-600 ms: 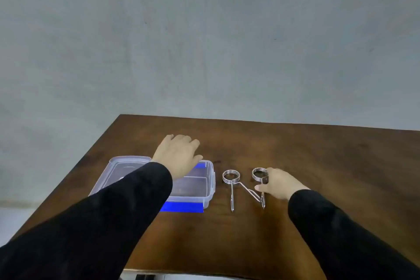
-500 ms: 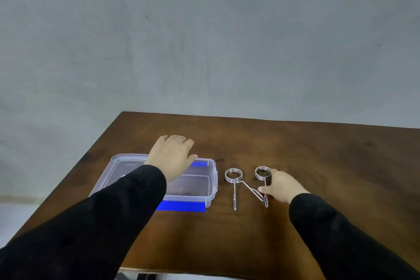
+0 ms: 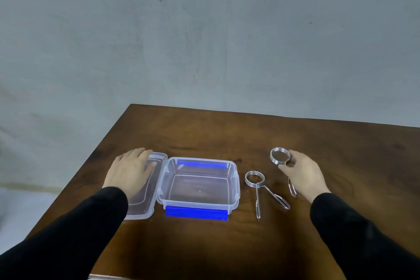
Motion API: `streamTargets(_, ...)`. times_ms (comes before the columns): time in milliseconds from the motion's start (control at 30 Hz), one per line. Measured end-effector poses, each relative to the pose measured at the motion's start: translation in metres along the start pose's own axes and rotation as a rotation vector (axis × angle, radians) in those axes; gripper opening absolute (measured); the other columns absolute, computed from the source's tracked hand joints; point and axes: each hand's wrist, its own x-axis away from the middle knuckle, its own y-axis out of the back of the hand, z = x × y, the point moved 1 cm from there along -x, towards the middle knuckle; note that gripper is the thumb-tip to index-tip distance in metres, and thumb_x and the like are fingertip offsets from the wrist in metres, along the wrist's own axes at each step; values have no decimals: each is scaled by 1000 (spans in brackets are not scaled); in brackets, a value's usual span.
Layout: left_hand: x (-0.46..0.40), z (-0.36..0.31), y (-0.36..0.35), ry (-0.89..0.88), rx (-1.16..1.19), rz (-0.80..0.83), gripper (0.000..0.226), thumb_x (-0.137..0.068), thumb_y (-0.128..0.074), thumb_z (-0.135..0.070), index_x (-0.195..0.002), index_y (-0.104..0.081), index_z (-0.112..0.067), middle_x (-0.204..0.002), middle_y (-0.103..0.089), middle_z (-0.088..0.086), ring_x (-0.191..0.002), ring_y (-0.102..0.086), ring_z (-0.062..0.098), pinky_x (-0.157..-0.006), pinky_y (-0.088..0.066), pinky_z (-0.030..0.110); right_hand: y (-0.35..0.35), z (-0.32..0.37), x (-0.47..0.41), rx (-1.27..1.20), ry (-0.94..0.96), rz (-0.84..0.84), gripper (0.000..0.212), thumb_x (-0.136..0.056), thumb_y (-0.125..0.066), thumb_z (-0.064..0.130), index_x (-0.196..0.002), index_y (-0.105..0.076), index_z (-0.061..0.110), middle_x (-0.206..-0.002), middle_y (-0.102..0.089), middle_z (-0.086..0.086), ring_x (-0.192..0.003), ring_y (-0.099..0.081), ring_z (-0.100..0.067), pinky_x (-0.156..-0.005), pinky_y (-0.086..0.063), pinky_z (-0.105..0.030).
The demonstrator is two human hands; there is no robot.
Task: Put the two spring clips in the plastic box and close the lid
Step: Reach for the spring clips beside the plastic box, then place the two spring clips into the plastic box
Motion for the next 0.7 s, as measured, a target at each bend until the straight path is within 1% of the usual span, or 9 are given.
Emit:
streamTargets(67, 5, 12, -15, -21, 29, 51, 42, -99, -44, -41, -136, -53, -23, -136, -61, 2, -120, -58, 23, -98, -47, 41, 14, 38, 2, -109, 97, 31, 24, -91, -72, 25, -115, -67, 27, -104, -67, 6, -100, -63, -15, -82, -48, -29)
streamTargets(133, 7, 20, -30, -37, 70, 112, 44, -100, -41, -43, -140, -48, -26, -142, -56, -1, -124, -55, 20, -102, -45, 38, 24, 81, 10, -169, 219, 131, 37, -91, -74, 27, -126, -62, 33, -111, -63, 13, -105, -58, -6, -89, -44, -25)
streamTargets(200, 6, 25, -43, -48, 115, 162, 47, -100, -38, -44, -144, -44, -28, -150, -46, -2, -132, -47, 18, -109, -38, 36, 24, 120, 19, -123, 380, 264, 43, -89, -75, 33, -129, -61, 35, -113, -64, 21, -107, -58, 4, -92, -43, -21)
streamTargets(267, 5, 27, -53, -62, 142, 180, 50, -101, -36, -45, -147, -41, -27, -156, -38, -1, -140, -36, 19, -116, -27, 37, 9, 152, 27, -23, 525, 385, 44, -88, -75, 36, -130, -62, 35, -109, -65, 19, -107, -59, 2, -91, -47, -23)
streamTargets(367, 4, 30, -62, -71, 183, 175, 54, -101, -30, -50, -150, -35, -28, -160, -29, -2, -146, -24, 18, -119, -14, 36, -29, 181, 37, 109, 669, 465, 48, -89, -72, 37, -135, -59, 31, -108, -64, 8, -101, -57, -10, -86, -48, -31)
streamTargets(433, 3, 33, -65, -80, 198, 166, 56, -100, -28, -52, -150, -32, -29, -161, -27, -3, -147, -21, 17, -119, -10, 35, -55, 189, 41, 195, 703, 498, 50, -91, -70, 38, -138, -57, 28, -111, -65, 5, -102, -56, -14, -88, -49, -35)
streamTargets(467, 3, 34, -65, -87, 200, 163, 56, -100, -27, -53, -150, -31, -29, -161, -27, -3, -147, -21, 16, -119, -9, 35, -66, 190, 42, 233, 699, 519, 51, -91, -69, 38, -140, -56, 27, -115, -65, 4, -107, -56, -15, -91, -49, -36)
streamTargets(600, 2, 35, -66, -103, 208, 150, 56, -100, -27, -53, -150, -31, -30, -161, -28, -2, -147, -21, 16, -119, -10, 35, -96, 190, 42, 264, 652, 602, 59, -93, -67, 38, -148, -48, 30, -136, -60, 7, -124, -55, -15, -101, -48, -34)
streamTargets(700, 1, 35, -68, -107, 199, 141, 56, -100, -27, -54, -150, -32, -29, -161, -28, -2, -147, -22, 16, -119, -9, 35, -106, 188, 42, 296, 639, 625, 60, -93, -67, 37, -149, -46, 31, -138, -59, 7, -126, -53, -15, -102, -47, -34)
